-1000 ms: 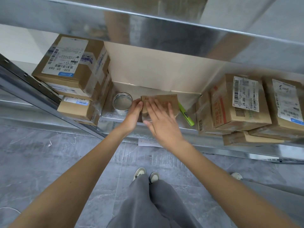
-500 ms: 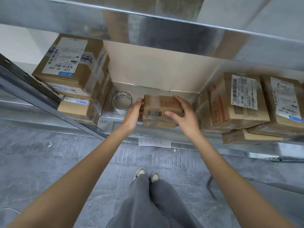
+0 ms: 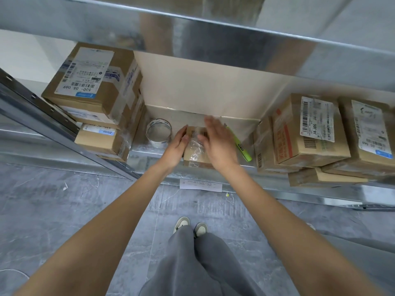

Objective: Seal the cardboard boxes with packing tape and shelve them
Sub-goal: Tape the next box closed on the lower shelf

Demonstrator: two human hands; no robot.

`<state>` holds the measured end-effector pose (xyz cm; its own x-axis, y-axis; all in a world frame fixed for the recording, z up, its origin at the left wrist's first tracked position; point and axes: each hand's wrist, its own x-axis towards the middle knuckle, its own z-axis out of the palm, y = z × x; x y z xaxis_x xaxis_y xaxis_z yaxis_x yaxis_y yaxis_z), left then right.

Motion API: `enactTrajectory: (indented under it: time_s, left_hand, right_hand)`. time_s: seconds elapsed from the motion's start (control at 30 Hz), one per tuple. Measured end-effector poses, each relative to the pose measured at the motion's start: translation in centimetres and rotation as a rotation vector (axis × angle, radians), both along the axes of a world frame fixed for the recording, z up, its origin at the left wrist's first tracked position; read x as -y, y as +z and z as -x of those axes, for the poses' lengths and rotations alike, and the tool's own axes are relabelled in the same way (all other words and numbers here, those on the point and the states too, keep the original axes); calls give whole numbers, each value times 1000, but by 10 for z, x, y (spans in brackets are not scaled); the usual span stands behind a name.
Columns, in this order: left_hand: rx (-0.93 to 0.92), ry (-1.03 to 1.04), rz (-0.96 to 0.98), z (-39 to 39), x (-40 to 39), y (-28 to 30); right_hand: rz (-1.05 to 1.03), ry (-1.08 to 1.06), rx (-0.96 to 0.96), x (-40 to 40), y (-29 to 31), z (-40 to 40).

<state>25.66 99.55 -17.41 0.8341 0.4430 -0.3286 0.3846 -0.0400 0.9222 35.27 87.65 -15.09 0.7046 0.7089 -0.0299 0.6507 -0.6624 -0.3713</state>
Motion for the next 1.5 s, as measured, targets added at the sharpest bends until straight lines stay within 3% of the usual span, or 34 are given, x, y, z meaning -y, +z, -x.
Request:
enactTrajectory:
  time_s: [0.1, 0.2, 0.43, 0.63, 0.7, 0.8, 0.9, 0.97, 1.07, 1.5]
  left_hand:
    - [-2, 10, -2, -1, -5, -3]
    - [3, 11, 11, -2, -6, -2]
    - [-9, 28, 28, -3, -4, -5]
    - [-4, 62, 11, -4, 1, -3]
    - [8, 105, 32, -4, 2, -4]
    - [13, 259, 132, -3, 7, -5]
    - [30, 417, 207, 5, 14, -2]
    - [21, 401, 240, 13, 20, -1]
    - [12, 355, 271, 20, 25, 2]
    - [21, 350, 233, 45, 59, 16]
  right_hand:
    - [193, 115, -94, -11, 0, 9]
    - [234, 125, -78, -7, 0, 13]
    - [174, 241, -48, 58, -6, 79]
    - [92, 221, -81, 56, -5, 76]
    - [-60, 145, -146, 57, -3, 71]
    - [-365, -200, -231, 57, -4, 58]
    - [-561, -517, -589, 55, 1, 48]
    - [-580, -605, -780, 53, 3, 44]
    - [-538, -634, -863, 49, 5, 46]
    - [-644, -628, -821, 67, 16, 69]
